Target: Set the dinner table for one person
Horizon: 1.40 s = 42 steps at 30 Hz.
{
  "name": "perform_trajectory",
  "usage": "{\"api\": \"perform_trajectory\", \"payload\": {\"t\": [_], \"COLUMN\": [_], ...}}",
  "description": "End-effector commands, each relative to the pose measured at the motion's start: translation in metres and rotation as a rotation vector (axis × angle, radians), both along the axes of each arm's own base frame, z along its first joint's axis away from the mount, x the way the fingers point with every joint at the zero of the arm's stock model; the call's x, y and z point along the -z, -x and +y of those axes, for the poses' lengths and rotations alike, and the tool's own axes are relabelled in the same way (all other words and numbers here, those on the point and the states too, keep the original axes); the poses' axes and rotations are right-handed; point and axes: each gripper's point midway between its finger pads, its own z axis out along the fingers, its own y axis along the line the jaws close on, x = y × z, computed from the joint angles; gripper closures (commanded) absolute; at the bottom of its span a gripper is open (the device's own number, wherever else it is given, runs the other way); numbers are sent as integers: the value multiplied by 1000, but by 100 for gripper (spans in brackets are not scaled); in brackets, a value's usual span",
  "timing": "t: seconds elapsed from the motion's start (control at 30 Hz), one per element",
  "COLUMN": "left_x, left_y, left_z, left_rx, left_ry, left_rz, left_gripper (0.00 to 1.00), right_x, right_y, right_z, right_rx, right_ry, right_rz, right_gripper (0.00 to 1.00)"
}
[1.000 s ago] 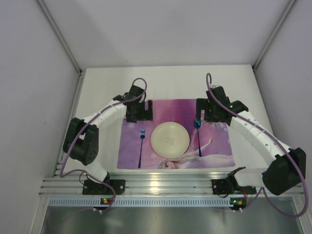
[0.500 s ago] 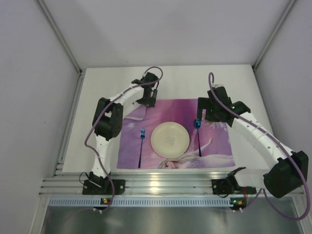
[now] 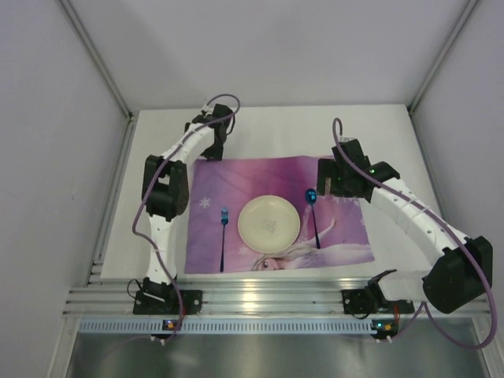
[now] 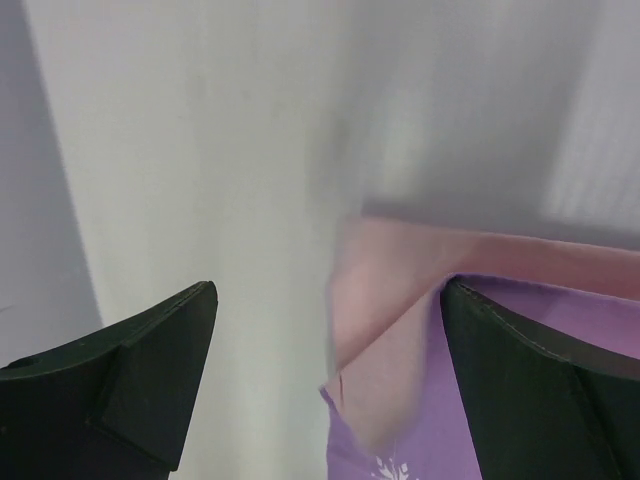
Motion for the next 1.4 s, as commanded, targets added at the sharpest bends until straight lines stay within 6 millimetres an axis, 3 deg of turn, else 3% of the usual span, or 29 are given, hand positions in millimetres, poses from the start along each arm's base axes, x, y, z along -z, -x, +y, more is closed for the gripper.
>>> {"api": "perform_trajectory", "payload": {"t": [0.0, 0.1, 0.23, 0.3, 0.33, 0.37, 0.4, 0.43, 0.5, 0.57, 0.6, 0.63, 0.67, 0.7, 0.73, 0.77, 0.8, 0.83, 0.87, 0.9, 0.93, 1.0, 1.03, 1.2, 1.37], "left_x": [-75, -106, -115, -107, -117, -105, -120, -121, -112, -134, -141, -162, -168, -179, -180, -184, -134, -131, -152, -118, -116, -95, -86, -33, -32], "left_y": [-19, -26, -26, -25, -21, -13, -11, -8, 7, 21, 27, 39, 47, 54, 71, 80, 101, 110, 119, 133, 140, 145, 144, 138, 111], "left_z": [42, 44, 32, 20, 17, 16, 10, 10, 6, 11, 18, 22, 25, 29, 29, 31, 38, 46, 57, 70, 83, 89, 86, 85, 75], "left_rx": [-145, -155, -123, -91, -74, -65, -47, -43, -30, -23, -44, -26, -7, 20, 70, 144, 150, 138, 89, 22, -50, -54, -33, 11, 137], "left_ry": [-93, -44, 56, 130, 160, 171, 222, 247, 331, 418, 448, 489, 500, 512, 535, 495, 460, 433, 433, 407, 380, 356, 353, 330, 293], "left_rz": [-172, -261, -287, -281, -300, -271, -320, -328, -319, -427, -477, -616, -678, -768, -888, -948, -901, -949, -1095, -1070, -1106, -1054, -1022, -927, -897], "left_gripper": [2, 1, 2, 2, 1, 2, 2, 2, 2, 1, 1, 1, 1, 1, 1, 1, 1, 1, 1, 1, 1, 1, 1, 1, 1], "right_x": [-10, -11, -12, -12, -12, -14, -14, -17, -34, -54, -89, -81, -104, -107, -97, -105, -100, -77, -80, -78, -66, -68, -55, -45, -41], "right_y": [-10, -14, -19, -21, -22, -24, -26, -28, -35, -39, -43, -39, -33, -30, -30, -23, -19, -16, -9, -6, -2, 7, 10, 26, 34], "right_z": [3, 5, 6, 6, 6, 7, 8, 7, 6, 3, 4, -1, -6, -9, -14, -20, -24, -32, -39, -45, -50, -56, -60, -76, -79], "right_rx": [-5, -10, -17, -16, -16, -14, -15, -8, 10, 25, 30, 39, 48, 53, 75, 95, 131, 179, 208, 237, 244, 211, 210, 181, 167], "right_ry": [0, 3, 9, 11, 12, 11, 10, 7, -7, -29, -93, -88, -133, -146, -149, -171, -195, -181, -199, -201, -186, -155, -129, -43, -37], "right_rz": [-17, -18, -25, -31, -33, -42, -45, -56, -126, -221, -373, -402, -510, -557, -596, -647, -658, -652, -689, -705, -709, -759, -751, -793, -801], "right_gripper": [0, 0, 0, 0, 0, 0, 0, 0, 0, 0, 0, 0, 0, 0, 0, 0, 0, 0, 0, 0, 0, 0, 0, 0, 0]}}
